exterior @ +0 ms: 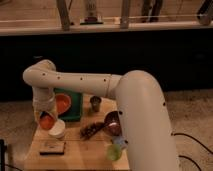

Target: Place apple in paper cup

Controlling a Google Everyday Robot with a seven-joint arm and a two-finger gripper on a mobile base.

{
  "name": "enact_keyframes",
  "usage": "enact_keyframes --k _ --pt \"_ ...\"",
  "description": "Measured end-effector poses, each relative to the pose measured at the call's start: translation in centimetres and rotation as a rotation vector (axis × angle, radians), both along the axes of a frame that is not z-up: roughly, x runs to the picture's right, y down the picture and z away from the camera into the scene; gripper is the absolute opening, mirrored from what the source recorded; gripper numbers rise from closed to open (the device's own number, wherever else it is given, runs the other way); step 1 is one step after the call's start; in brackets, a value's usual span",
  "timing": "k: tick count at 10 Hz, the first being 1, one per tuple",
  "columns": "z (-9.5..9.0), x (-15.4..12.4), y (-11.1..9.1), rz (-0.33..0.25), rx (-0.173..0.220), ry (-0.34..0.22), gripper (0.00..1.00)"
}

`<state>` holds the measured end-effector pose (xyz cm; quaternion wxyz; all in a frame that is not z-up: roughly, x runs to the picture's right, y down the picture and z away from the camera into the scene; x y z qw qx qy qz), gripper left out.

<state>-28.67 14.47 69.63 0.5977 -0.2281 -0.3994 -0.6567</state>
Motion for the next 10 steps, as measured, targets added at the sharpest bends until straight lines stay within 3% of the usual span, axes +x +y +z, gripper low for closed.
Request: enact_keyframes --k 10 --pt "0.0 0.5 -1.1 -0.014 0.01 0.003 0.8"
